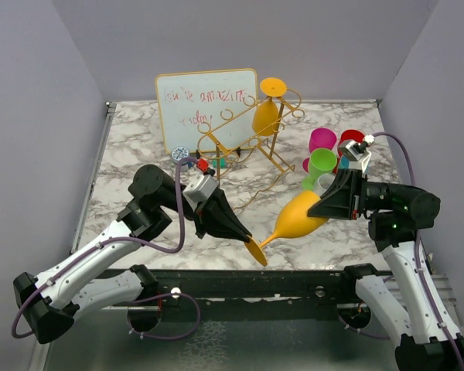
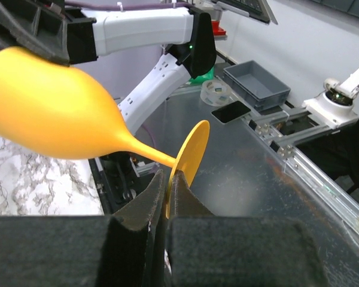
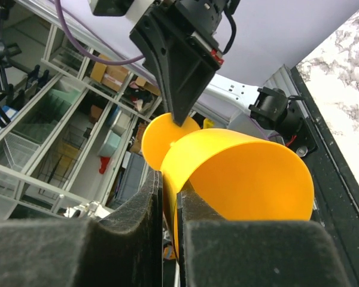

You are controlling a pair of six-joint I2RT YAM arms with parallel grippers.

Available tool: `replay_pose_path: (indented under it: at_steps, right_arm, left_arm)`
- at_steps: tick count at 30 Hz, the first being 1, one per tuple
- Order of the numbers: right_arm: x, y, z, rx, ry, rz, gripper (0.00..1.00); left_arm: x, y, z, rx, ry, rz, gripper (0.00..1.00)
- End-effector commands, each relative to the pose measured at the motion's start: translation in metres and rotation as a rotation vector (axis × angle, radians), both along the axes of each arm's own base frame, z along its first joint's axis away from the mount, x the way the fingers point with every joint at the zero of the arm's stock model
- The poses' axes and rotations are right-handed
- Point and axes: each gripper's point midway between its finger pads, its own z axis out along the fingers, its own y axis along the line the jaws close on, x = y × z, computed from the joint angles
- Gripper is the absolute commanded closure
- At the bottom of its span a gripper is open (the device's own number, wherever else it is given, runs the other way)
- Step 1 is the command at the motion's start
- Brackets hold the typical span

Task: Take the wine glass off the wine glass rack
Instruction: Place the wine glass at the center of the board.

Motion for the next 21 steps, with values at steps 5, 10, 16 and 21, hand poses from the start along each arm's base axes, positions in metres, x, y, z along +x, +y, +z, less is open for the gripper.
replay_pose_path:
  at_steps: [5,10,16,21]
  right_arm:
    - [-0.01,-0.001,0.007,0.008,-0.061,0.006,1.0]
    - [-0.001,0.001,0.006,0.001,-0.041,-0.035,1.0]
    - [0.008,0.002,-0.003,-0.044,-0.036,-0.06,1.0]
    - [0.023,0.001,-0.022,-0.135,-0.028,-0.12,0.99]
  left_arm:
    - [0.028,-0.009,-0.007,-0.006,-0.003,0.108,1.0]
    - [0.048,-0.014,-0.019,0.053,0.015,0.224,0.76]
    - [0.057,-0.01,-0.036,0.154,0.048,0.312,0.46]
    - [0.068,0.001,-0.044,0.22,0.069,0.436,0.2]
